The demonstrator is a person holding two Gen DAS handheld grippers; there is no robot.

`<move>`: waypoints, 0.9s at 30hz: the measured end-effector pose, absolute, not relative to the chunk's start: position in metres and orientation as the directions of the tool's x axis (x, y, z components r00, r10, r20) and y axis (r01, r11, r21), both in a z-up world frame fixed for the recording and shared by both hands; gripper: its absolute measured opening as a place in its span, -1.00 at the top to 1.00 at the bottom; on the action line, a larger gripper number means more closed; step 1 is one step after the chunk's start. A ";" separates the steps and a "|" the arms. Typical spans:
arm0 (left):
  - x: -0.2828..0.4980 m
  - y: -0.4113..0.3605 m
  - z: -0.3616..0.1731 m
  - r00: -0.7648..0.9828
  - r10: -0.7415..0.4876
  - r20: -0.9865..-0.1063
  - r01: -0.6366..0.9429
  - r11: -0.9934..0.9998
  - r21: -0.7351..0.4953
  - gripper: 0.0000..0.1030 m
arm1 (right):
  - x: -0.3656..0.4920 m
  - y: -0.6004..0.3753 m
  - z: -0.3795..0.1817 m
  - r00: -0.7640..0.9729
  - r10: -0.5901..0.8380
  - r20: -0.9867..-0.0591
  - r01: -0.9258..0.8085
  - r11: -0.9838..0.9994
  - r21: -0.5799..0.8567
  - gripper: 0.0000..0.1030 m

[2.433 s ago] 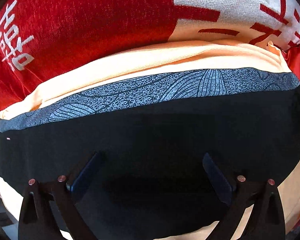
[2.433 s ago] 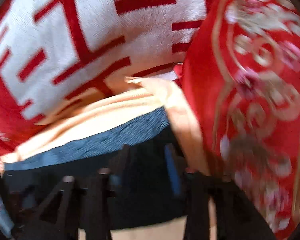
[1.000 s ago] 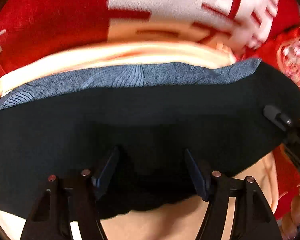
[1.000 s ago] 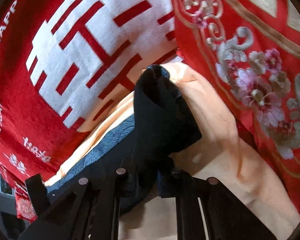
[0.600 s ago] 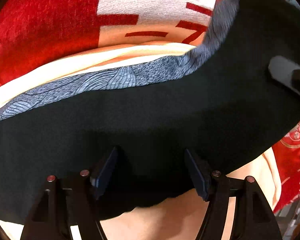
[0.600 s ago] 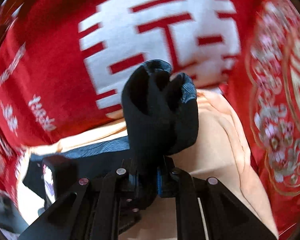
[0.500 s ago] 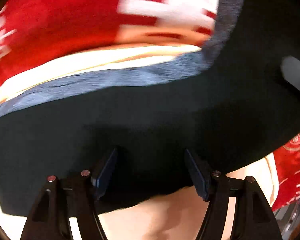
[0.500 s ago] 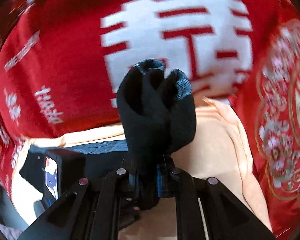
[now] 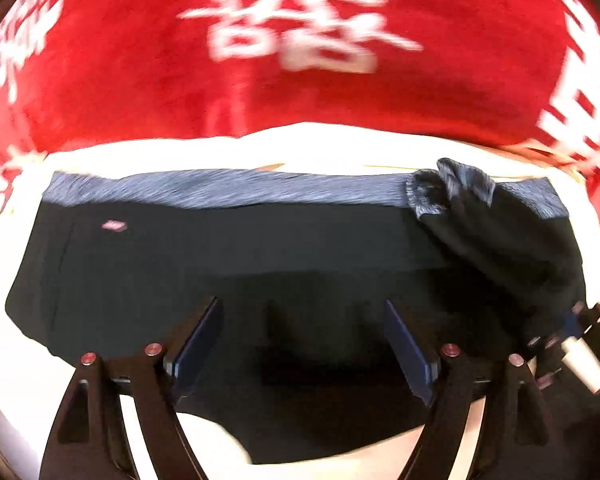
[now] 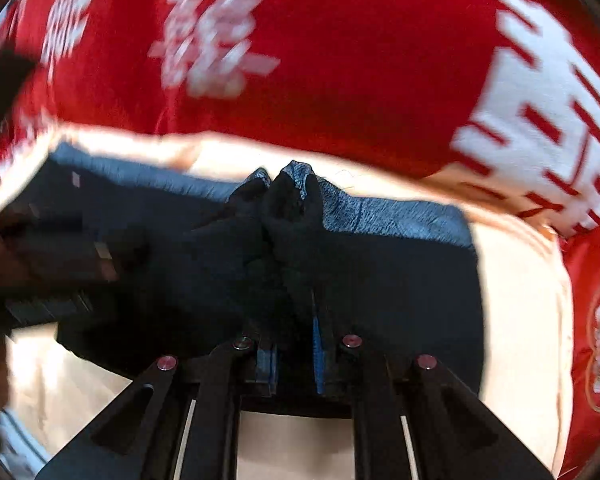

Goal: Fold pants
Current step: 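Fold the held end over the trousers strip with the right gripper and release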

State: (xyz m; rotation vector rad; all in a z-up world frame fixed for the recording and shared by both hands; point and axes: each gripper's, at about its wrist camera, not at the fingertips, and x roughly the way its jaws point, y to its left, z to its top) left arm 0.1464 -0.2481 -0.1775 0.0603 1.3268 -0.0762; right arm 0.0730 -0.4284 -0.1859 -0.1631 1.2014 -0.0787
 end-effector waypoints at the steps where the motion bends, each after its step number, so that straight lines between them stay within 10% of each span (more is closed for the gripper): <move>1: 0.147 -0.237 -0.181 0.230 -0.013 -0.973 0.076 0.997 0.005 -0.60 | 0.072 -0.420 -0.193 0.355 -0.183 -0.917 -0.039 0.977 -0.210 0.62; 4: 0.146 -0.221 -0.187 0.213 -0.009 -0.977 0.065 0.998 0.005 -0.60 | 0.065 -0.404 -0.196 0.372 -0.245 -0.895 -0.069 0.955 -0.290 0.41; 6: 0.144 -0.222 -0.191 0.208 -0.014 -0.978 0.068 0.998 0.000 -0.60 | 0.058 -0.400 -0.188 0.364 -0.180 -0.914 -0.105 0.967 -0.232 -0.08; 23: 0.156 -0.334 -0.169 0.087 -0.335 -0.938 0.290 0.910 -0.298 -0.57 | -0.003 -0.527 -0.136 0.274 -0.024 -0.961 0.223 0.974 0.039 -0.07; 27: 0.158 -0.342 -0.182 -0.012 -0.350 -0.937 0.276 0.899 -0.339 0.58 | -0.005 -0.544 -0.143 0.255 0.022 -0.967 0.266 0.959 0.092 0.29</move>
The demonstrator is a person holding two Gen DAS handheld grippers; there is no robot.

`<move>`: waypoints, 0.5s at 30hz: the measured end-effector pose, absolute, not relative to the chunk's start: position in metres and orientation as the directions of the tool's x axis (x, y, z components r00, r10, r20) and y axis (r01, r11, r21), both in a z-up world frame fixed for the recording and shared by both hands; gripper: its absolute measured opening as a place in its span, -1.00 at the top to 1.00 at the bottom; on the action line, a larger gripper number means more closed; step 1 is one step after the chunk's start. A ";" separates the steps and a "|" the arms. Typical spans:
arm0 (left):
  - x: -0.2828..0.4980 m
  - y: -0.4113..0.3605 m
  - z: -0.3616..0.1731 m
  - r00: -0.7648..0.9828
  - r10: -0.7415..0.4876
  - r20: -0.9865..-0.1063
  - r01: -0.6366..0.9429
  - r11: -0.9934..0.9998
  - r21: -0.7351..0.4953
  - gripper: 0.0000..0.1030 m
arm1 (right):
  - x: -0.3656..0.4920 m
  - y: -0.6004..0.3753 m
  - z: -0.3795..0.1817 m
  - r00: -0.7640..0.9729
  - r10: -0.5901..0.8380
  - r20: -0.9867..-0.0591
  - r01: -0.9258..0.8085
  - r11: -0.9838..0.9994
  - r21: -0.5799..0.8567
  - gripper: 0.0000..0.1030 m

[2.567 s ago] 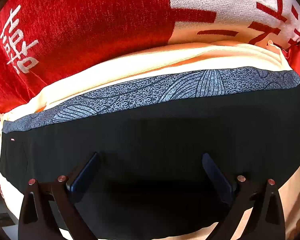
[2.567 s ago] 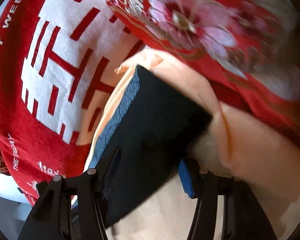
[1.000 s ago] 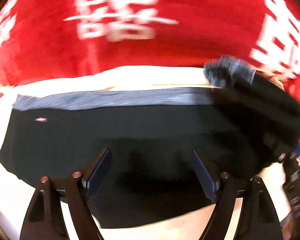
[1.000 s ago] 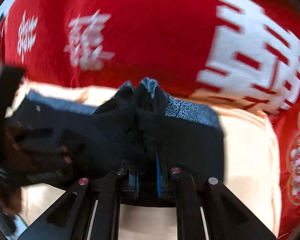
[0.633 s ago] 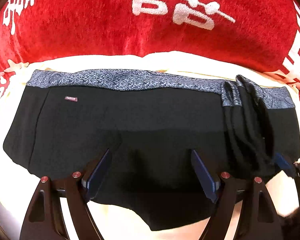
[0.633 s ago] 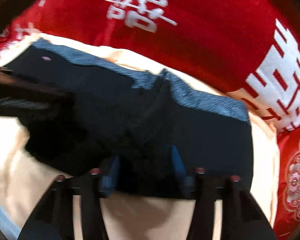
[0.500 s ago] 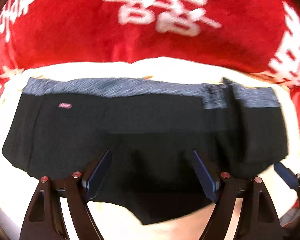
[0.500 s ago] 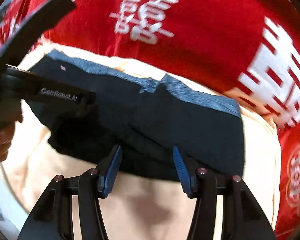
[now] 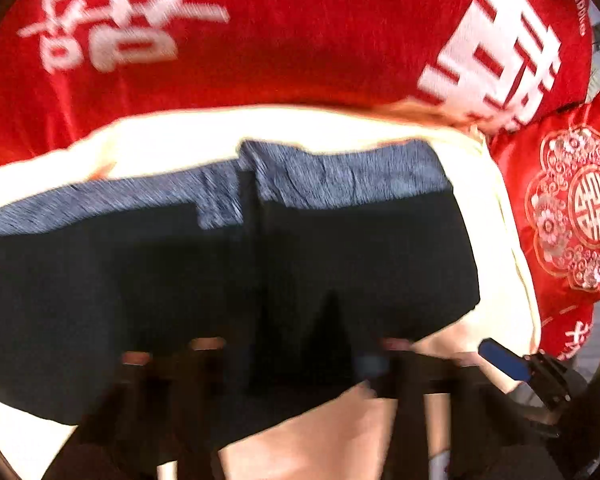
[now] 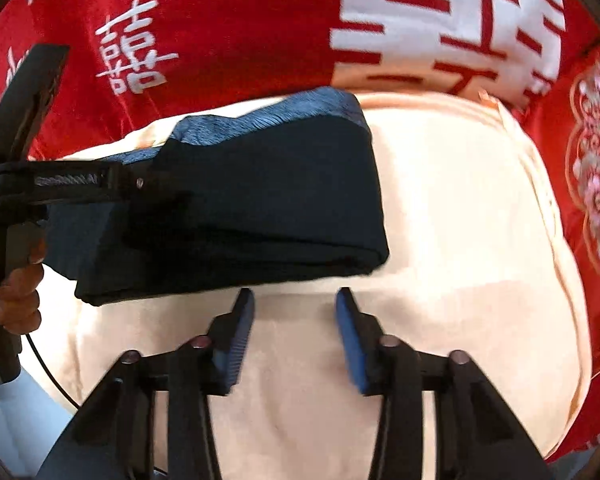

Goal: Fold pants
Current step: 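Fold the held end over the trousers strip with the right gripper and release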

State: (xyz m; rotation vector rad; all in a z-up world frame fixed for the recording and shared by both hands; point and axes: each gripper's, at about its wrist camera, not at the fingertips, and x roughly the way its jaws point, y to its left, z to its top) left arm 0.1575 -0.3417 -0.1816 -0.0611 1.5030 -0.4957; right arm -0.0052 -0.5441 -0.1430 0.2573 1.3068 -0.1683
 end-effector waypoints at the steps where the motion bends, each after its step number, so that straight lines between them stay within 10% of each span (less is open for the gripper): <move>1: 0.159 -0.342 -0.185 -0.028 -0.359 -0.933 0.279 0.893 -0.352 0.67 | -0.007 -0.550 -0.144 0.250 0.038 -0.967 0.286 0.952 0.111 0.32; 15: 0.137 -0.322 -0.183 -0.026 -0.327 -0.945 0.318 0.893 -0.318 0.88 | 0.064 -0.603 -0.172 0.273 0.091 -0.958 0.294 0.940 0.173 0.34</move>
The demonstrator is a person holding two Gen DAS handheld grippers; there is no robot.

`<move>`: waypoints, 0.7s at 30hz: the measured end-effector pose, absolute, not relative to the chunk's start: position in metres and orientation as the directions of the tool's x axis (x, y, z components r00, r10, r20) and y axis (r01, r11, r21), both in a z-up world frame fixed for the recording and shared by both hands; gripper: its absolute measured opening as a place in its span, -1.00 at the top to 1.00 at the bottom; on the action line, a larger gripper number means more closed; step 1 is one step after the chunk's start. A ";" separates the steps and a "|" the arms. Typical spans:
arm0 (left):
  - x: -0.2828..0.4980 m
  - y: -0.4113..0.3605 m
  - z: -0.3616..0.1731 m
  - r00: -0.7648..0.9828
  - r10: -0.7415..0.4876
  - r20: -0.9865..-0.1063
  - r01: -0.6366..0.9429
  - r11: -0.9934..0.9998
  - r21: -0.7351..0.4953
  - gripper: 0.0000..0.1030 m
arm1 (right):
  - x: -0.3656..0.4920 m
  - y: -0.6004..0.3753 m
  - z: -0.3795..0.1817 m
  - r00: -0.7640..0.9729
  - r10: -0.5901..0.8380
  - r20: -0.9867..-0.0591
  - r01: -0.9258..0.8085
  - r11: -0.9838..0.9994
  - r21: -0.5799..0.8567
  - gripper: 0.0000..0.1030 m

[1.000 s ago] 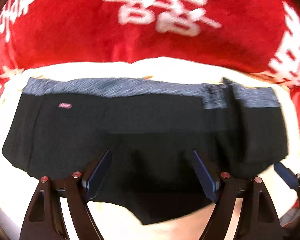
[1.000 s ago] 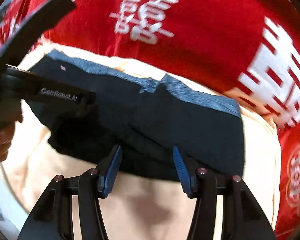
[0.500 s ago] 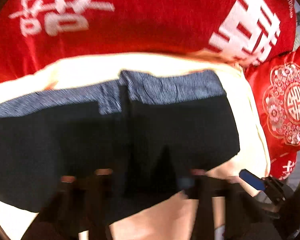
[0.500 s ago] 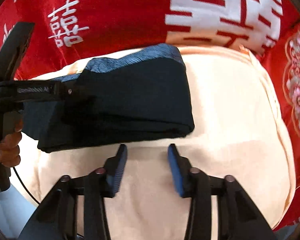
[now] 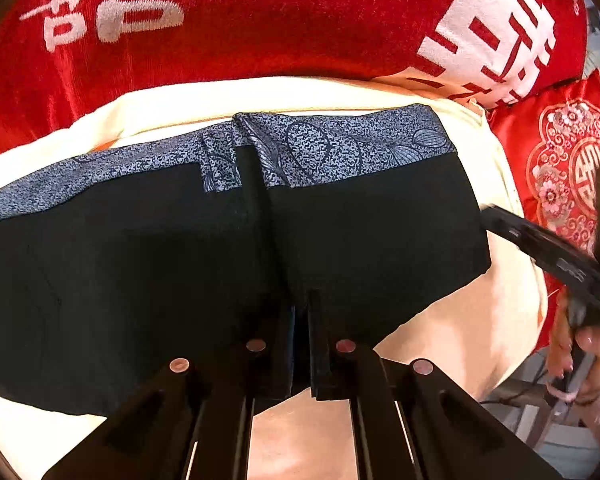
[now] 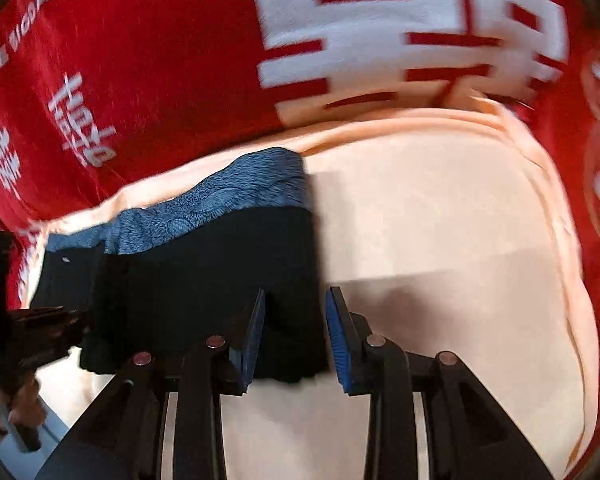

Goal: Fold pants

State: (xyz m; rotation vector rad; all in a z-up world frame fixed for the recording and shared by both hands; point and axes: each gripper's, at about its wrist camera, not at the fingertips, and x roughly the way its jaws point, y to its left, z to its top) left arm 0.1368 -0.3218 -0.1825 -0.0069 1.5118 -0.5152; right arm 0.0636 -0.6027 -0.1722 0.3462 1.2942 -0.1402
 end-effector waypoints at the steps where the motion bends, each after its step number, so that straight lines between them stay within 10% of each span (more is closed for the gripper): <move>1: 0.135 -0.321 -0.184 -0.023 -0.314 -0.949 0.319 0.897 -0.305 0.88 | 0.065 -0.596 -0.177 0.259 0.080 -0.963 0.292 0.944 0.157 0.34; 11: 0.133 -0.314 -0.174 0.053 -0.285 -0.957 0.256 0.930 -0.263 0.87 | 0.088 -0.581 -0.143 0.344 -0.037 -0.938 0.210 0.977 0.039 0.31; 13: 0.133 -0.314 -0.173 0.069 -0.252 -0.965 0.238 0.944 -0.229 0.51 | 0.106 -0.582 -0.149 0.335 0.003 -0.942 0.205 0.976 0.076 0.30; 15: 0.133 -0.311 -0.171 0.106 -0.201 -0.974 0.207 0.962 -0.176 -0.34 | 0.122 -0.576 -0.164 0.324 0.022 -0.946 0.174 0.981 0.083 0.30; 21: 0.135 -0.293 -0.174 0.090 -0.083 -0.992 0.104 0.992 -0.074 -0.39 | 0.118 -0.524 -0.197 0.255 -0.119 -0.960 0.059 0.992 -0.107 -0.06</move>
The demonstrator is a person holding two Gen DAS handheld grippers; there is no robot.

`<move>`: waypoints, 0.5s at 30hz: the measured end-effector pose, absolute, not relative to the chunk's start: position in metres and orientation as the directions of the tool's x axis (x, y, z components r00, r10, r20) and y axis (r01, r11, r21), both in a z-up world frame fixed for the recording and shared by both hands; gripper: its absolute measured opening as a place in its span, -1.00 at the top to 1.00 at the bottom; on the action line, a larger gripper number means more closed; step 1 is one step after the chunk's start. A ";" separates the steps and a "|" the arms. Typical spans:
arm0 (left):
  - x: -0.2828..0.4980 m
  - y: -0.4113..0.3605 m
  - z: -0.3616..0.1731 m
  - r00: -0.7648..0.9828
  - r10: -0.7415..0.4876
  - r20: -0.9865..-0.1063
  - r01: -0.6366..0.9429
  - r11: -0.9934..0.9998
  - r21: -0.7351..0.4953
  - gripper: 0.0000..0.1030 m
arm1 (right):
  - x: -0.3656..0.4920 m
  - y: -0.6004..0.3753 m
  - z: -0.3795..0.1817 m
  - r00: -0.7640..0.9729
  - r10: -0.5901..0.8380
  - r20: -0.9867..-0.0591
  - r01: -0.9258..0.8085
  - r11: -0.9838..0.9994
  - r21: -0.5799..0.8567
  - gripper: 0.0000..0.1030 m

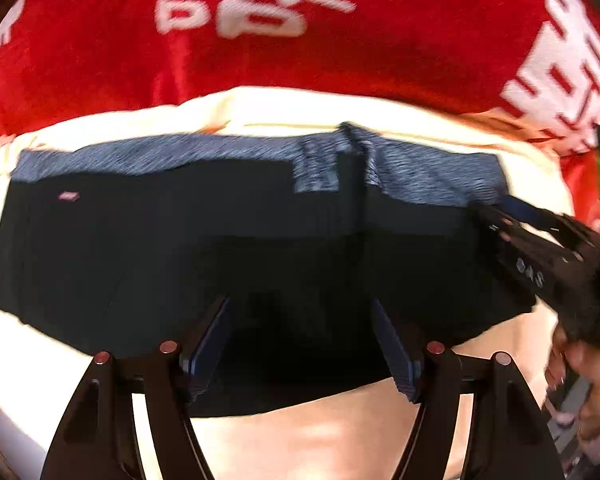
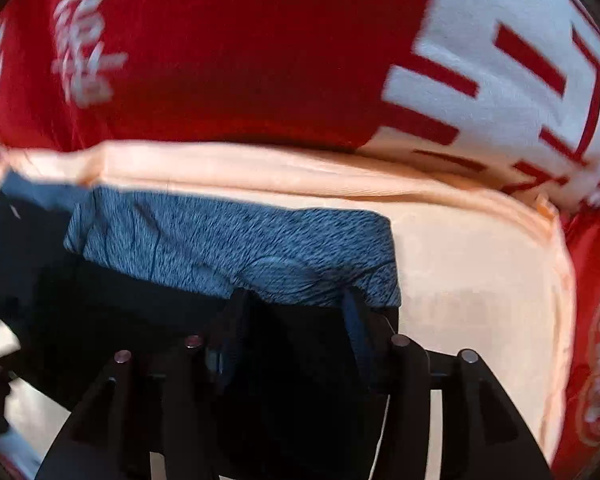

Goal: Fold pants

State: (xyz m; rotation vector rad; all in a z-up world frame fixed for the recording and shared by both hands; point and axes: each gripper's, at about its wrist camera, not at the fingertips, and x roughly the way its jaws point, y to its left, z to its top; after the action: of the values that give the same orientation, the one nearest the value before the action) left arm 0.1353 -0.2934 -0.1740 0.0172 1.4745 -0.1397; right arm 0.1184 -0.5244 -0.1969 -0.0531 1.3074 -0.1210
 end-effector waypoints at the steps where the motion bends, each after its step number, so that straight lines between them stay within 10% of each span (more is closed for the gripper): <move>1: 0.135 -0.292 -0.174 0.088 -0.068 -0.994 0.098 0.993 -0.059 -0.39 | 0.115 -0.520 -0.196 0.250 -0.102 -0.963 0.048 0.995 -0.093 -0.09; 15: 0.115 -0.295 -0.165 0.074 0.119 -0.990 -0.004 0.993 0.119 -0.39 | 0.075 -0.490 -0.181 0.183 0.109 -0.977 -0.052 0.993 0.101 -0.20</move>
State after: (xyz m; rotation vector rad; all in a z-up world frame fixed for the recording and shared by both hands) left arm 0.1152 -0.2949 -0.1648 0.0932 1.4943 0.0922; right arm 0.0751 -0.4901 -0.1807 0.0487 1.3824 0.1138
